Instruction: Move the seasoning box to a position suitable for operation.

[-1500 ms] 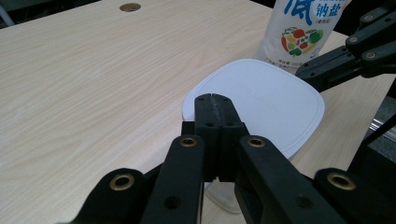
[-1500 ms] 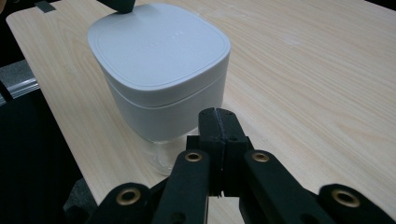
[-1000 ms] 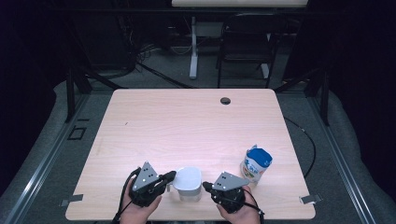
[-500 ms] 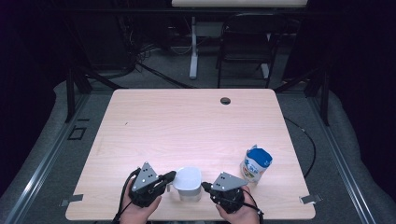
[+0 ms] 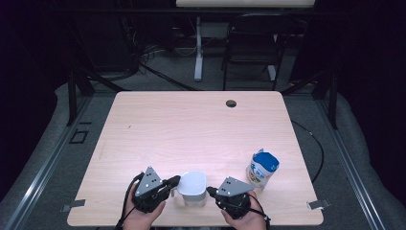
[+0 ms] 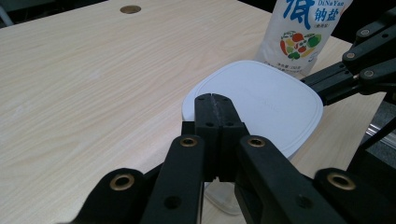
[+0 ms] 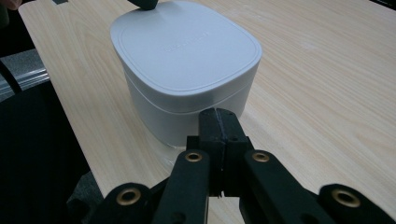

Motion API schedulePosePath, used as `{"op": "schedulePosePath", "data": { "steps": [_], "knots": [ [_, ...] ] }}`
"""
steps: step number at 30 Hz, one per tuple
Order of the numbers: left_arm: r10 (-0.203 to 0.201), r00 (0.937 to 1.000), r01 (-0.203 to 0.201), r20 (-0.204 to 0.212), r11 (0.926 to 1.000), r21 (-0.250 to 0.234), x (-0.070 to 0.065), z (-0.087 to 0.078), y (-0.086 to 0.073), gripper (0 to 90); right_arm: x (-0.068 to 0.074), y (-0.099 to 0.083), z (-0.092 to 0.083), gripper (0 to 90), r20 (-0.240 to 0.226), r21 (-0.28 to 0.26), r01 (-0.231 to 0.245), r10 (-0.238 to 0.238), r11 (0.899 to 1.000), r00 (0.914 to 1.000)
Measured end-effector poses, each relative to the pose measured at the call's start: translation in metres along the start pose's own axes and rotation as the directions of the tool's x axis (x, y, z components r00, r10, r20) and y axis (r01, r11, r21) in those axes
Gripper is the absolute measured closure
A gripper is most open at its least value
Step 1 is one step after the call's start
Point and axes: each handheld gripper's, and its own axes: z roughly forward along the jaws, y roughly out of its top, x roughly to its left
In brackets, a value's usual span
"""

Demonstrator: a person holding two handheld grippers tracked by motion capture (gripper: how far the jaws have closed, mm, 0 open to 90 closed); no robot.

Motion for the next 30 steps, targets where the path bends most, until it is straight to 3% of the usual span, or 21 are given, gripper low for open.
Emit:
{"op": "schedulePosePath", "data": {
  "steps": [30],
  "knots": [
    [-0.018,0.9998,0.018,0.002,0.9998,-0.002,0.0009,-0.0025,-0.0022,90.0,0.0007,0.0035,-0.0030,90.0,-0.001,-0.029,-0.003,0.003,1.000,1.0000]
  ]
}}
